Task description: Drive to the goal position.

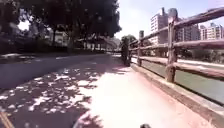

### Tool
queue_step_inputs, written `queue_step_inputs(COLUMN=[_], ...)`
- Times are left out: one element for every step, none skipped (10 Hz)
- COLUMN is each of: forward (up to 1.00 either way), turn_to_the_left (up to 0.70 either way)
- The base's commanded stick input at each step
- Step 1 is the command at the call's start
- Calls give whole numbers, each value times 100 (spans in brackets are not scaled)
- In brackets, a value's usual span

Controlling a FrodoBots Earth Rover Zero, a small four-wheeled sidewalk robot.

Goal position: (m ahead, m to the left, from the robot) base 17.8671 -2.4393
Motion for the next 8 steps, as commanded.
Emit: queue_step_inputs(forward=[100,100,100,100,100,100,100,100], turn_to_the_left=[0,0,0,0,0,0,0,0])
